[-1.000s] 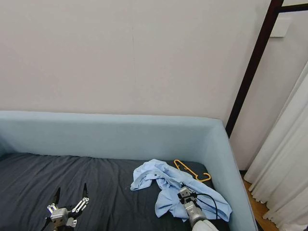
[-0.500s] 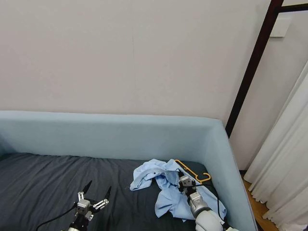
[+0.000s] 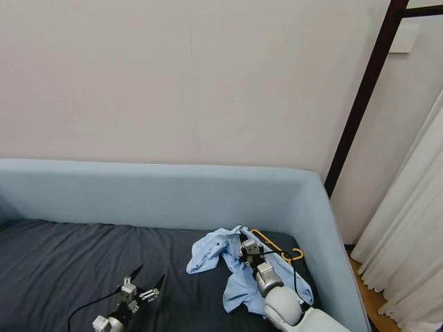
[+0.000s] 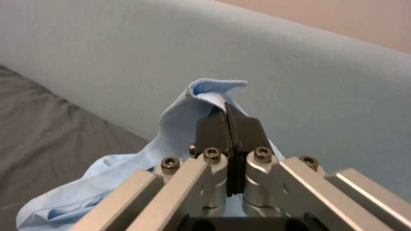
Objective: Pick up the clothes from the sofa and hang them on the clothes hanger.
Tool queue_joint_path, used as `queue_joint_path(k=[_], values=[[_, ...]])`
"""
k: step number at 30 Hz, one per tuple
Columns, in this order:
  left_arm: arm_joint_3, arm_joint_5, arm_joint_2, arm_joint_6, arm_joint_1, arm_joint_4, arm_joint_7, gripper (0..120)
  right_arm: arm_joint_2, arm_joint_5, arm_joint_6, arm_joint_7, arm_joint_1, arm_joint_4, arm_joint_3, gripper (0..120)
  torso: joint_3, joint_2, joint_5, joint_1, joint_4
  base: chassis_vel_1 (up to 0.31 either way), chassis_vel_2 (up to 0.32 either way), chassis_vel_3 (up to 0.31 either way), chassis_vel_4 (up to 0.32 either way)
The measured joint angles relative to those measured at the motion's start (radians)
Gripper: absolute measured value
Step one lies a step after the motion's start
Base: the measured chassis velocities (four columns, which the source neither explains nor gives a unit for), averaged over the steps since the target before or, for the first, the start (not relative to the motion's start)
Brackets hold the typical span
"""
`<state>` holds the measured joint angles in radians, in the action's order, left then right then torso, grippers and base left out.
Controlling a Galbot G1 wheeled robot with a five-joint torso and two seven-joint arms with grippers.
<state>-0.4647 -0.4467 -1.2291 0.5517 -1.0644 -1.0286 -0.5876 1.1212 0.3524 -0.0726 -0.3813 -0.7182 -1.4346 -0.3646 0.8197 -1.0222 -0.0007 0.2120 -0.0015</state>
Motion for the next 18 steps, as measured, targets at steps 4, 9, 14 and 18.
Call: queue_joint_path(k=[4, 9, 14, 18], values=[[0.034, -0.004, -0.016, -0.003, 0.06, 0.081, -0.014, 100, 0.009, -0.002, -0.002, 0.002, 0.0, 0.003, 0.004, 0, 0.0, 0.0, -0.0001, 0.0, 0.0003, 0.0, 0.0, 0.0, 0.0], [0.061, -0.007, -0.045, -0.009, 0.137, 0.172, 0.006, 100, 0.01, -0.003, -0.013, 0.009, -0.001, 0.002, 0.016, 0, 0.0, 0.0, 0.0, 0.0, 0.0001, 0.0, 0.0, 0.0, 0.0], [0.091, -0.009, -0.093, -0.025, 0.209, 0.28, 0.01, 100, 0.003, -0.004, -0.028, 0.022, -0.016, -0.007, 0.032, 0, 0.0, 0.0, 0.0, 0.0, 0.0003, 0.0, 0.0, 0.0, 0.0], [0.093, 0.018, -0.137, -0.034, 0.264, 0.378, 0.022, 100, -0.009, -0.003, -0.03, 0.027, -0.022, -0.019, 0.039, 0, 0.0, 0.0, 0.0, 0.0, 0.0002, 0.0, 0.0, 0.0, 0.0]])
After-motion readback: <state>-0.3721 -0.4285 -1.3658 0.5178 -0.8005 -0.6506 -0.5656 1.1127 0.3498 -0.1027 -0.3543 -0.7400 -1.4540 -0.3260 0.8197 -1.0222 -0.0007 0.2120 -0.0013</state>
